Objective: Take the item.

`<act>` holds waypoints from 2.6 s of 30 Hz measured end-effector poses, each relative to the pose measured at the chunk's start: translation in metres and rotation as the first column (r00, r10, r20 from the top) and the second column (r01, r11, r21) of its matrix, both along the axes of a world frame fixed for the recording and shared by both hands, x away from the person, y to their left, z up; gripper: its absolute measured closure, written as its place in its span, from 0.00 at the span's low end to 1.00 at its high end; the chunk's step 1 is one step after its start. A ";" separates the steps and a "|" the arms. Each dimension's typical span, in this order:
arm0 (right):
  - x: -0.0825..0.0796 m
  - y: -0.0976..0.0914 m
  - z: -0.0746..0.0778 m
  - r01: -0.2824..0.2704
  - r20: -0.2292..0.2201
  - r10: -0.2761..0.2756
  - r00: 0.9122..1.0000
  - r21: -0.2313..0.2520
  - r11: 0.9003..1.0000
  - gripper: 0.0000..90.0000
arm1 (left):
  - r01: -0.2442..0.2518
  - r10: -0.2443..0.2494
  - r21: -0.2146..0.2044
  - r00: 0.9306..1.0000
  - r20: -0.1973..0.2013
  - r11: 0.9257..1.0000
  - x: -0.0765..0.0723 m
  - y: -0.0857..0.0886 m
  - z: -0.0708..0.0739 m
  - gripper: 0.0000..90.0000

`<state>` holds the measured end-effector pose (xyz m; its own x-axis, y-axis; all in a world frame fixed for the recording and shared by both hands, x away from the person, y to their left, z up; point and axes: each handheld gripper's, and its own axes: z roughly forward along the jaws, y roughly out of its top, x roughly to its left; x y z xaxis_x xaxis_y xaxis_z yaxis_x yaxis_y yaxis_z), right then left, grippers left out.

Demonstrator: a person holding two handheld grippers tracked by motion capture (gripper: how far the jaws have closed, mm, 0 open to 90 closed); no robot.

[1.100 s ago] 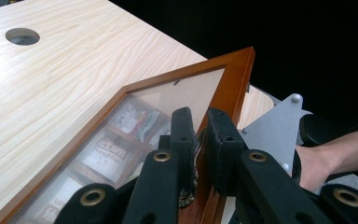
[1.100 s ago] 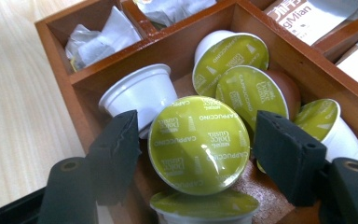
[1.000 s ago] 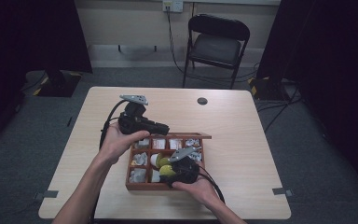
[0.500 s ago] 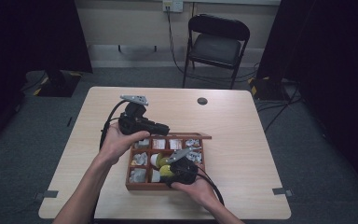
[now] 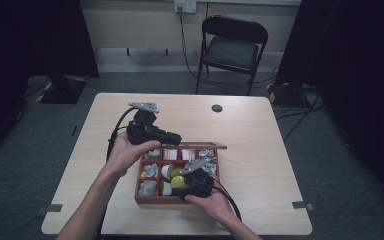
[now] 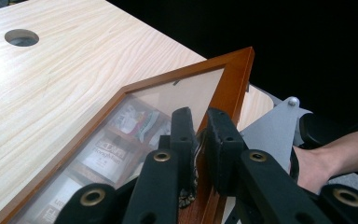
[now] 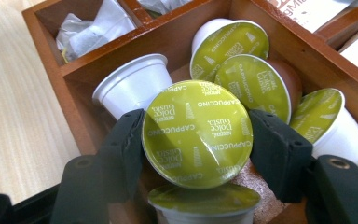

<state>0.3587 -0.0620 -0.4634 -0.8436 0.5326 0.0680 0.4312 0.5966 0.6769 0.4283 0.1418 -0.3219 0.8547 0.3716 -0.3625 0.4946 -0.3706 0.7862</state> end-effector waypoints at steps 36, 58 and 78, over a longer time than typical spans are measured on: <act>-0.015 -0.039 0.021 0.041 0.081 -0.056 0.995 0.168 0.985 0.42 | 0.004 -0.004 0.002 1.000 -0.007 1.000 -0.001 0.000 -0.001 0.91; -0.020 -0.091 0.032 0.130 0.094 -0.154 0.984 0.220 0.967 0.42 | -0.006 0.006 0.006 1.000 0.001 1.000 -0.001 0.000 0.000 0.91; 0.006 -0.150 0.032 0.307 0.099 -0.345 0.933 0.277 0.910 0.42 | -0.008 0.008 0.008 1.000 -0.001 1.000 0.000 -0.001 0.001 0.91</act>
<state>0.3651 -0.2118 -0.4312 -0.6366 0.7603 0.1293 0.4600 0.2397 0.8550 0.4282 0.1408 -0.3207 0.8514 0.3809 -0.3606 0.4983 -0.3729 0.7827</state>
